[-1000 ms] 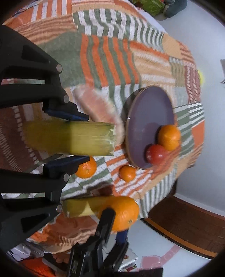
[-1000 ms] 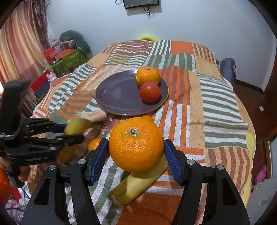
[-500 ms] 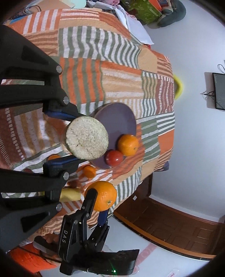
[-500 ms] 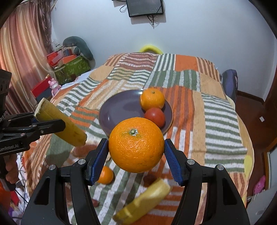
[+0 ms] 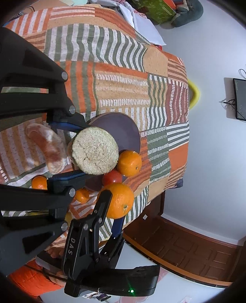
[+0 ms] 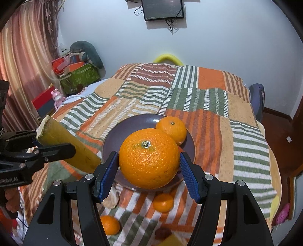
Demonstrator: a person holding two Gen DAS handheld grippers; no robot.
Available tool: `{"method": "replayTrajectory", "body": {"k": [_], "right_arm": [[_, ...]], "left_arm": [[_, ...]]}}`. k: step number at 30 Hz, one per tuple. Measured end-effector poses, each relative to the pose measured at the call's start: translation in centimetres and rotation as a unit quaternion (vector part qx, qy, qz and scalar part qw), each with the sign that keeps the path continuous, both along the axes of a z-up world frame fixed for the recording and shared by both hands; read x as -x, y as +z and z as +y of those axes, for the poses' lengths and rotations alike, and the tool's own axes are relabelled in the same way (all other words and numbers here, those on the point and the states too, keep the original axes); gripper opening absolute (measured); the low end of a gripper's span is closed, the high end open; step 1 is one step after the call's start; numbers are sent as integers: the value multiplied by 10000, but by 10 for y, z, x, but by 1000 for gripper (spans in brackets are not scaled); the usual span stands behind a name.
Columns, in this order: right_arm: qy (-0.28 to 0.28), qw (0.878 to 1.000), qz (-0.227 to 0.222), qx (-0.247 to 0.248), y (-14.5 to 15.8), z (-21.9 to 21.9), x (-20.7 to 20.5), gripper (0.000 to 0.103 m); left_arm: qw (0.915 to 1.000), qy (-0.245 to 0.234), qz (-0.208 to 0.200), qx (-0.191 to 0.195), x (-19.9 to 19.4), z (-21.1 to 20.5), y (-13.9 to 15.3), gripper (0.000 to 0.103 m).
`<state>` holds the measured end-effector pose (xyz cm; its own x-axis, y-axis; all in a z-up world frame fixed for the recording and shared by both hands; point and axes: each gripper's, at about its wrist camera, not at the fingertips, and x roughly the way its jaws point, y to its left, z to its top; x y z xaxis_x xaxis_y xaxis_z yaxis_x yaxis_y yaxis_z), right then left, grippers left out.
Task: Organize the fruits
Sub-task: 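Carry corn cob and orange onto the purple plate and open both grippers, then grasp the second yellow corn cob with the right gripper while the left approaches the pomelo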
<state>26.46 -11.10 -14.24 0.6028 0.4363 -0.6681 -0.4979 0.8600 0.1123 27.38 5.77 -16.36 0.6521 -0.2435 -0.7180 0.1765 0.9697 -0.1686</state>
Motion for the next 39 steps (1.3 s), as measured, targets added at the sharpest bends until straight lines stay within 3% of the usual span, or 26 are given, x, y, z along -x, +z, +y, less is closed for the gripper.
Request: {"method": "replayTrajectory", "body": {"k": [9,21,29,39], "right_arm": [[105,9997,64,214,-17,12,-22,61],[294,9986,47,435,-24,23,-40,63],[311,9985,-199,394,-15,20,-36,66],[49,9998,-117,175,0,-2,-16,66]], "left_arm": [[9997,-167,172,63,-35,-3,-15,37],[9987,87,434,271,-89,0,-34,37],[9995,220,196,-60,-82,1,-28,42],[9994,270,216,-94,-42,9,-18,42]]}}
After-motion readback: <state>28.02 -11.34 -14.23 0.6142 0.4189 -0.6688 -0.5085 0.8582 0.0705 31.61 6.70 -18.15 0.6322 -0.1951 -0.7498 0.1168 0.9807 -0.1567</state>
